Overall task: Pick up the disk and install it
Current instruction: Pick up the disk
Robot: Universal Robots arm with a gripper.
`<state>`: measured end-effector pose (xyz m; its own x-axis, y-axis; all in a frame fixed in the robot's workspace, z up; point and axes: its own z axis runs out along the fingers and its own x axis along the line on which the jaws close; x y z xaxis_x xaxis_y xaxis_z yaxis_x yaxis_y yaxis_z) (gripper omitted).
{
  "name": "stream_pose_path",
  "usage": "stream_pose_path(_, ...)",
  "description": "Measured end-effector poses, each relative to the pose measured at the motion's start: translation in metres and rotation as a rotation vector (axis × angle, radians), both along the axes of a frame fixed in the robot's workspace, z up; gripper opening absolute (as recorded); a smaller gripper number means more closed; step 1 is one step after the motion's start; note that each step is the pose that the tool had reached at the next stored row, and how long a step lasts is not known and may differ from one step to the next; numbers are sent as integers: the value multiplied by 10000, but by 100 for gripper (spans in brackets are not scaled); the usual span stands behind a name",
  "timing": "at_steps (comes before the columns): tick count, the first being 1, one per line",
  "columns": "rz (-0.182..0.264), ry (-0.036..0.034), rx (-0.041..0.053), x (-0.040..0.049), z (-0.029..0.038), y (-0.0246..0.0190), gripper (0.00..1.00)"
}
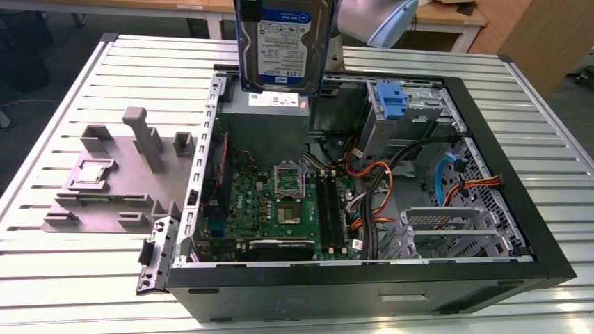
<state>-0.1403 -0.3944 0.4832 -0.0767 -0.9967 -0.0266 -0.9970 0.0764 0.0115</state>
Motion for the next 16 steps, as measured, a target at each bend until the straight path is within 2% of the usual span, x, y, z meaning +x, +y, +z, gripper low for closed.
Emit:
stream_pose_path(12,-74,37,0,211,-6,-13,37)
stream_pose_path(16,-152,41,1,233,-8,-33,37)
